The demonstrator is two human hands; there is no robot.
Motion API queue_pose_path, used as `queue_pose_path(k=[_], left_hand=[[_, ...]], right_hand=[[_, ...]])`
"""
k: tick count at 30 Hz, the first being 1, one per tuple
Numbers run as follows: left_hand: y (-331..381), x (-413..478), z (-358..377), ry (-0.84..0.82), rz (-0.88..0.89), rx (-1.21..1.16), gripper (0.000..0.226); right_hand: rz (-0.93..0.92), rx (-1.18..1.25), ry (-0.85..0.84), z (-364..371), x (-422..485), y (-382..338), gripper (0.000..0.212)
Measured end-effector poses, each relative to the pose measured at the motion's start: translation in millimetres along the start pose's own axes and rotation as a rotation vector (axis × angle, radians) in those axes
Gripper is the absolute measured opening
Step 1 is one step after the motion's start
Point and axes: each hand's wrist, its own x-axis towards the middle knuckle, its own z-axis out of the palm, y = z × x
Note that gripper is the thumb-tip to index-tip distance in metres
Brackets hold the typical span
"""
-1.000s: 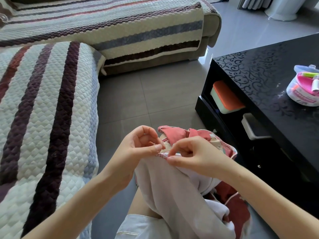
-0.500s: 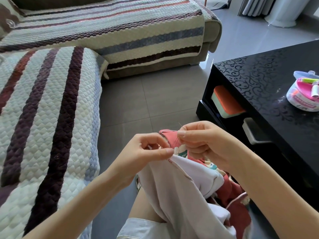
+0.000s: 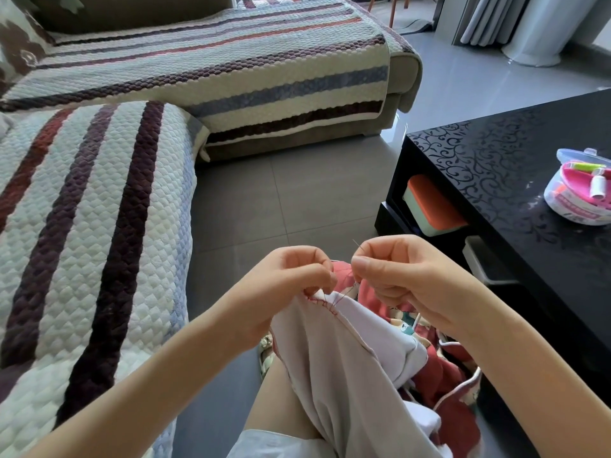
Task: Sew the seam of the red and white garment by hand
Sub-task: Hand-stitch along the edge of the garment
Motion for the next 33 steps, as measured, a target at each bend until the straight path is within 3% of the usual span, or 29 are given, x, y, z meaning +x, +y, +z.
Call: queue_pose_path(k=[4, 9, 11, 14, 17, 20, 26, 28, 33], left_hand=[[0, 0, 9, 0.084, 0.077, 0.112, 0.014], [2, 1, 11, 0.103, 0.118, 0.081, 0.014], [2, 0, 10, 0.096, 0.120, 0.055, 0.013], [2, -1, 9, 0.081, 0.106, 0.019, 0.011], [4, -2, 9, 0.066, 0.100, -0.011, 0.010], [4, -3, 8, 0.051, 0.102, -0.038, 0.014], [2, -2, 4, 0.027, 0.059, -0.115, 0.012], [1, -1, 4, 0.018, 0.045, -0.123, 0.012], [-3, -2, 3, 0.035, 0.052, -0.125, 0.010]], right_hand=[[-0.081, -0.061, -0.011, 2, -3, 3, 0.022], [-0.094, 0.013, 0.114, -6, -8, 14, 0.014], [-0.101, -0.072, 0.175, -10, -5, 24, 0.004], [-0.148, -0.304, 0.256, -11, -1, 41, 0.007], [-0.173, -0.366, 0.254, -7, 2, 51, 0.010], [-0.199, -0.308, 0.193, -3, 4, 50, 0.010], [-0.336, 0.106, -0.009, 4, 1, 46, 0.002], [-0.385, 0.207, -0.031, 9, 2, 44, 0.018], [-0.433, -0.003, 0.131, 17, 3, 41, 0.027]])
